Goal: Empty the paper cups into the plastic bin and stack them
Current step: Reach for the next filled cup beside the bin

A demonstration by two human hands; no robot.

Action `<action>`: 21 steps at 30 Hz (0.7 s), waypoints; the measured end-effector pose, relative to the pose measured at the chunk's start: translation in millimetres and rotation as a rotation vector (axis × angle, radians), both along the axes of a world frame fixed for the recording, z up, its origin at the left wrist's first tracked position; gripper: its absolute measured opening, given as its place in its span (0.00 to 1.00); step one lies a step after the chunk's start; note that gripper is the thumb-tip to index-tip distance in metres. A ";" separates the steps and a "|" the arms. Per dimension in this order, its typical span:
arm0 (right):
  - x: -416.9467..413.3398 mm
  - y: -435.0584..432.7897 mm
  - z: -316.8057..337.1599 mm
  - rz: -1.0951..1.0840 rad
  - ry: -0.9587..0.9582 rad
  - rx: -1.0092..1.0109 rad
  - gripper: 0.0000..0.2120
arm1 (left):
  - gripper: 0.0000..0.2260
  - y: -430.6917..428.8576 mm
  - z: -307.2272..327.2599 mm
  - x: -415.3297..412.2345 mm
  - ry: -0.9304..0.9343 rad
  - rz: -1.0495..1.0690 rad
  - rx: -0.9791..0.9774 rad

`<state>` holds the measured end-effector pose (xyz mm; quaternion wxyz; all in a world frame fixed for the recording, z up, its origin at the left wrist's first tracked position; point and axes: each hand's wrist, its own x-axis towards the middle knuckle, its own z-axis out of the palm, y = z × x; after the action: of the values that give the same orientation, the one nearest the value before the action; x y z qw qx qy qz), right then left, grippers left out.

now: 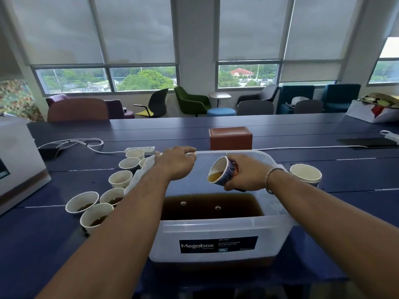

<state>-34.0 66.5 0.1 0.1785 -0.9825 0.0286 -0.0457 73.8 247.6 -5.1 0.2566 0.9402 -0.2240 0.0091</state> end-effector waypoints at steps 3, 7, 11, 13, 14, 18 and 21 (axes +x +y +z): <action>5.3 -1.2 -5.4 0.000 0.041 -0.008 0.23 | 0.17 0.4 -0.6 -1.0 0.008 -0.005 -0.007; 6.8 -3.6 -7.6 -0.017 0.021 -0.040 0.23 | 0.18 1.2 -0.1 -1.9 0.014 -0.013 -0.007; 3.9 -5.4 -4.1 -0.053 -0.093 -0.143 0.22 | 0.18 1.8 0.2 -2.4 0.014 -0.010 -0.003; 5.2 -6.6 -4.4 -0.053 -0.126 -0.131 0.23 | 0.18 2.1 -0.7 -1.3 0.016 -0.012 -0.007; 5.7 -6.9 -4.4 -0.051 -0.139 -0.123 0.23 | 0.18 2.1 -1.2 -0.7 0.017 -0.011 -0.010; 6.0 -6.7 -1.7 -0.062 -0.219 -0.137 0.24 | 0.18 2.0 -0.6 -1.3 0.013 -0.011 -0.009; 5.3 -6.0 -0.2 -0.082 -0.293 -0.150 0.25 | 0.18 2.1 -0.8 -0.8 0.011 -0.010 -0.005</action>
<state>-28.7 60.5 -0.1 0.1048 -0.9739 0.0389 -0.1976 73.0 249.8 -6.0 0.2604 0.9384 -0.2272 0.0031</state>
